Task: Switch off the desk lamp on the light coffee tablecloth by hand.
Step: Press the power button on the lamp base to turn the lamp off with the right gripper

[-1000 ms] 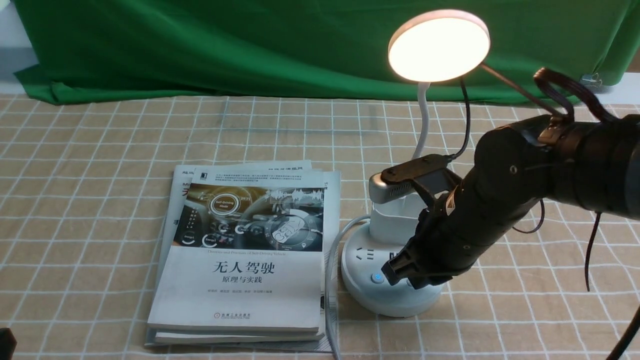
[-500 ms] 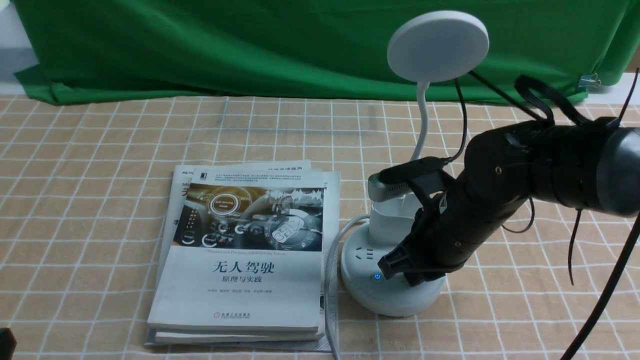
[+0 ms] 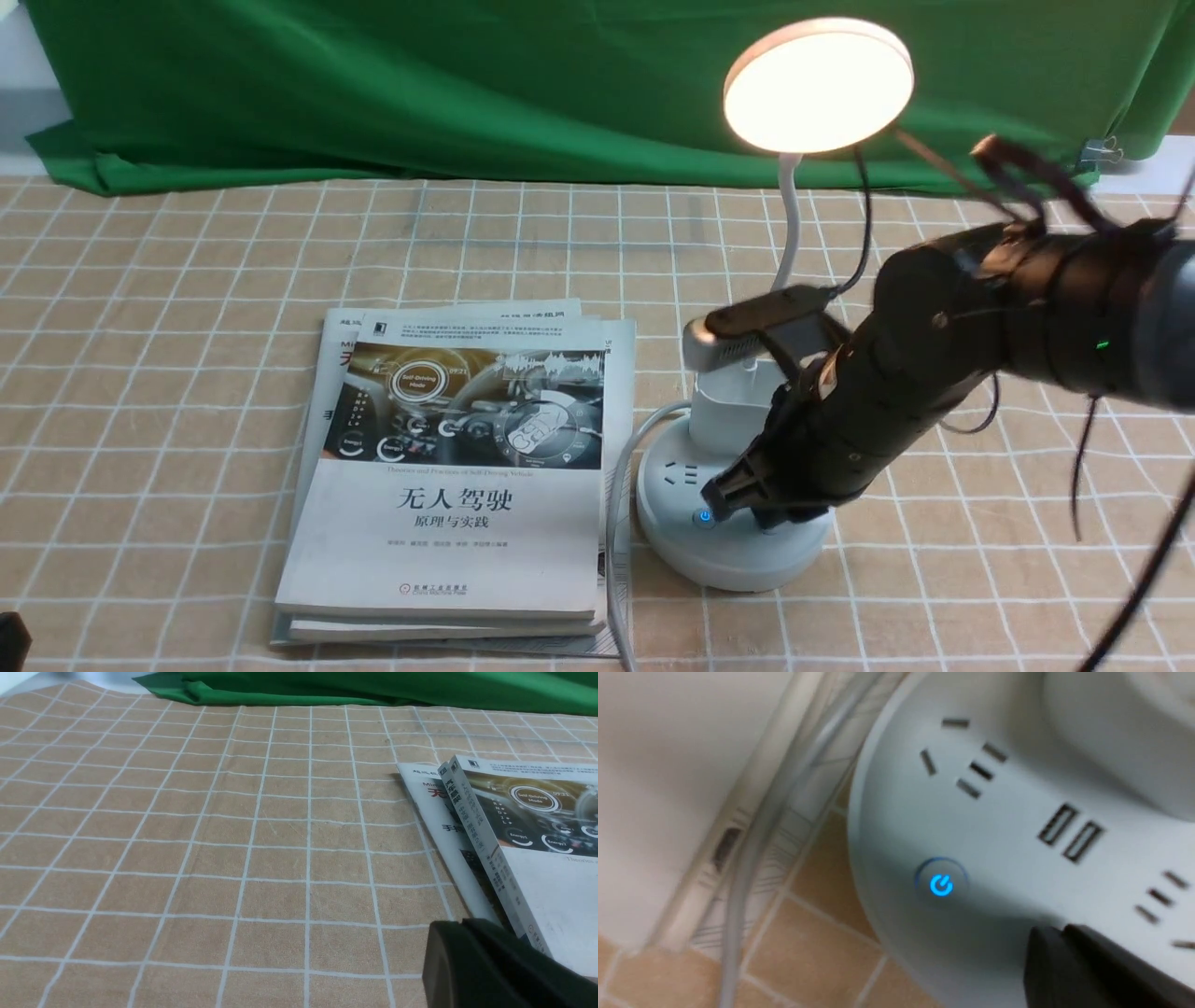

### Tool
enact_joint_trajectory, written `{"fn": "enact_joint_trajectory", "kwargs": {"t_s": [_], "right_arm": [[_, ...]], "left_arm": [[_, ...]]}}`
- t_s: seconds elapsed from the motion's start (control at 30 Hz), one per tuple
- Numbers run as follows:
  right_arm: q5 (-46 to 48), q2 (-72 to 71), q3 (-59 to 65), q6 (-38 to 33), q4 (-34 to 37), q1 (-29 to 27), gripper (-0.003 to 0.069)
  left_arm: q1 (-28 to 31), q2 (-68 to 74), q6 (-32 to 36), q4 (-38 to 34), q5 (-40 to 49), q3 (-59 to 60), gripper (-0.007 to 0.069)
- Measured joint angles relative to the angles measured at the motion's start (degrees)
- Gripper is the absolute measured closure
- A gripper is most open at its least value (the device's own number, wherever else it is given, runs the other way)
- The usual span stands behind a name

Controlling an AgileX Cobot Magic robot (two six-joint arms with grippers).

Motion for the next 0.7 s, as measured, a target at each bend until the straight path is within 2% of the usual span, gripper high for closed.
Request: {"fn": "enact_joint_trajectory", "kwargs": {"t_s": [0.7], "right_arm": [[0.33, -3.26, 0.04, 0.05, 0.06, -0.17, 0.0628]], "left_arm": [[0.00, 0.00, 0.00, 0.00, 0.00, 0.00, 0.0620]]}}
